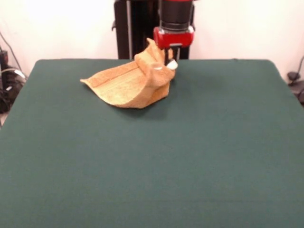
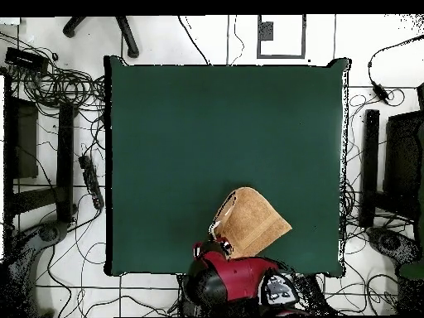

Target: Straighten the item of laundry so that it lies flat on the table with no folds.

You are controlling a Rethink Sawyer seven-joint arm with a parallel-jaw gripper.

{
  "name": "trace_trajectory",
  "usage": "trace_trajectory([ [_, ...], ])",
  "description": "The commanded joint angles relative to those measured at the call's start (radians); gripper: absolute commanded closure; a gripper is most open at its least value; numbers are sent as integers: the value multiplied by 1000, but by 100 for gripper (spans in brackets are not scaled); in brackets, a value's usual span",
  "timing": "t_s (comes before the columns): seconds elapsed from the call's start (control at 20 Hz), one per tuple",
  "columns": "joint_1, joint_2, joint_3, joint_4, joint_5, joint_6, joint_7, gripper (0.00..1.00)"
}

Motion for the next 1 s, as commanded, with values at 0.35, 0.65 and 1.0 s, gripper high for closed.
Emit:
trace_trajectory([
  [0.35, -30, 39, 191, 54, 142, 3, 244, 100],
  [0.65, -210, -6, 420, 122, 119, 105, 214, 100],
  [1.0, -459, 93, 717, 158, 116, 240, 120, 100],
])
